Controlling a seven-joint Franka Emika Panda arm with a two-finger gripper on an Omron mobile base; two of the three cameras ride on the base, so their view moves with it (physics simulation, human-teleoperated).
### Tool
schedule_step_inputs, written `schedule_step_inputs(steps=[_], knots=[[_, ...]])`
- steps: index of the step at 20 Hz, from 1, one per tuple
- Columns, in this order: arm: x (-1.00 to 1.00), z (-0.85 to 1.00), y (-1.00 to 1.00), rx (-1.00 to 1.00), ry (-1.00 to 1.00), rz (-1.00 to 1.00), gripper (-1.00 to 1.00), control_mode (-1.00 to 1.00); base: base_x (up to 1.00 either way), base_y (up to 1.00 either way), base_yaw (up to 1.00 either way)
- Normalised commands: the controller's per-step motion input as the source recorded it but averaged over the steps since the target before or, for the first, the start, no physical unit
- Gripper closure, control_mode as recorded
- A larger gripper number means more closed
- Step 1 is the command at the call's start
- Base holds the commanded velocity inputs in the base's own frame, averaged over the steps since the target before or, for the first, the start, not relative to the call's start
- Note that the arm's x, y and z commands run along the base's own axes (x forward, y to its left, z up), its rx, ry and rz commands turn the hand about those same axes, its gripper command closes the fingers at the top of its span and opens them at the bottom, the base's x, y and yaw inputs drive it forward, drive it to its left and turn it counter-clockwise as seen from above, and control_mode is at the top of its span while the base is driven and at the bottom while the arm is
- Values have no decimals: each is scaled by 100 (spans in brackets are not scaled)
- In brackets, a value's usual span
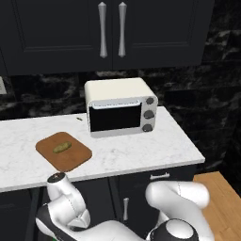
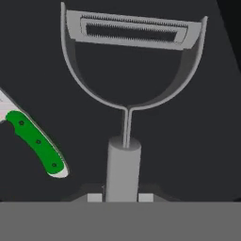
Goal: Place the appropriate cutting tool for cutting the potato skin on the cutting board.
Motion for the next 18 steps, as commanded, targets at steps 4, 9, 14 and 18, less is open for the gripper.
schedule_step_inputs(steps=[4, 9, 14, 18], knots=[[-7, 100, -15, -5, -6, -13, 100, -100, 0, 0, 0], [0, 97, -35, -2, -9, -14, 100, -100, 0, 0, 0], [16, 59, -45, 0, -7, -10, 100, -100, 0, 0, 0], [56, 32, -47, 0, -3, -7, 100, -100, 0, 0, 0]])
